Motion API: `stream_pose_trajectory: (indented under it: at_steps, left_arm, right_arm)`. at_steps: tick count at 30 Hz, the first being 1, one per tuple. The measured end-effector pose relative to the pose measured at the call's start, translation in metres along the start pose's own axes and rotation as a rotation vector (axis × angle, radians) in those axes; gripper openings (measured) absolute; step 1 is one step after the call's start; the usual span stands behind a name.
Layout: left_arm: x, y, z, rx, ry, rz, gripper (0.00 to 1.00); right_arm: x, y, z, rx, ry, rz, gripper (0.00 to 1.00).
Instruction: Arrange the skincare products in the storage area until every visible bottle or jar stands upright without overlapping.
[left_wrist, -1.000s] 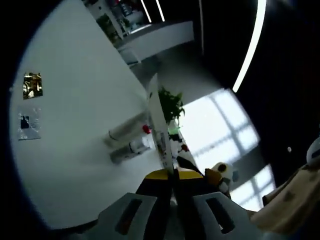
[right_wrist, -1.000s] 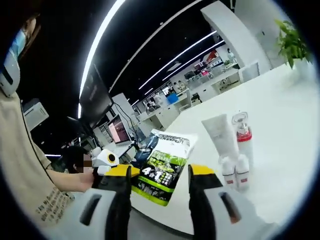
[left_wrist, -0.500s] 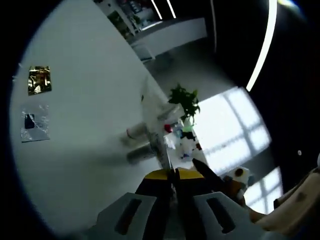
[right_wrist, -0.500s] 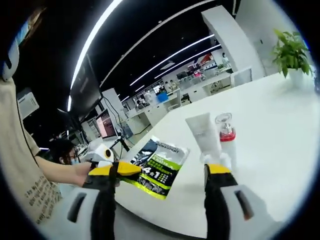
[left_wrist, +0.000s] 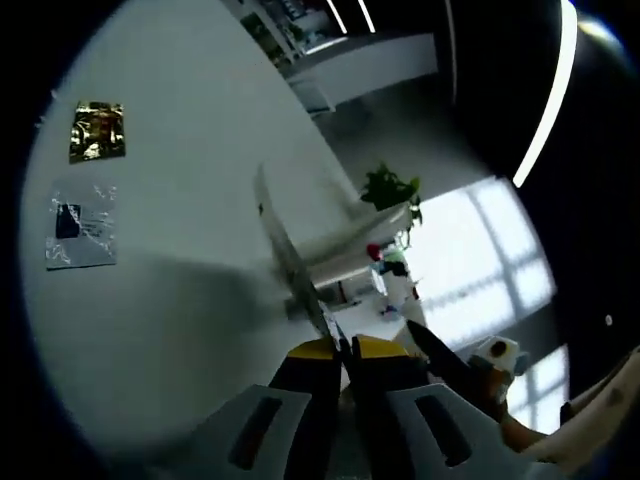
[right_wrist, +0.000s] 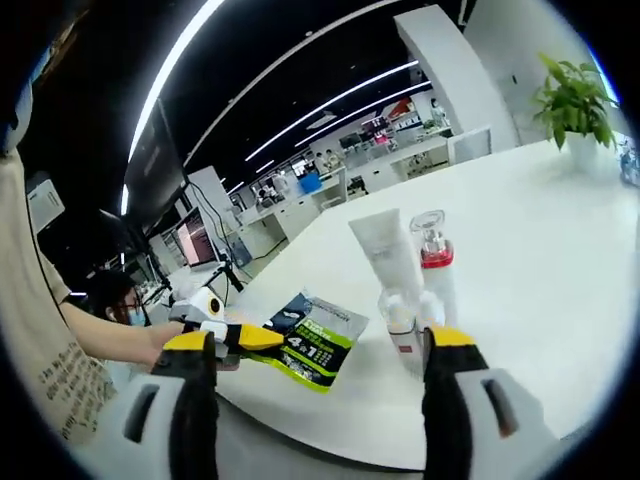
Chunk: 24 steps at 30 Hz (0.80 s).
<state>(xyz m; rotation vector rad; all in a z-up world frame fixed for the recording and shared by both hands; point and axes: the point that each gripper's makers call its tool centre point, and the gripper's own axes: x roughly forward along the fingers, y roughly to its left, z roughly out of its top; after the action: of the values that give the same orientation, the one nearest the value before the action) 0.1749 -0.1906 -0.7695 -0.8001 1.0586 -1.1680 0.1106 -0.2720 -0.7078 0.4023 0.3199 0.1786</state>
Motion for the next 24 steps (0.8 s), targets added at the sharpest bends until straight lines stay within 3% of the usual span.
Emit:
stream_pose_trajectory:
  at_steps: [24]
  left_arm:
    - [0.017,0.059,-0.002,-0.018,0.041,0.163,0.00]
  right_arm:
    - [0.000,-0.013,-0.009,0.022,0.019,-0.049,0.90]
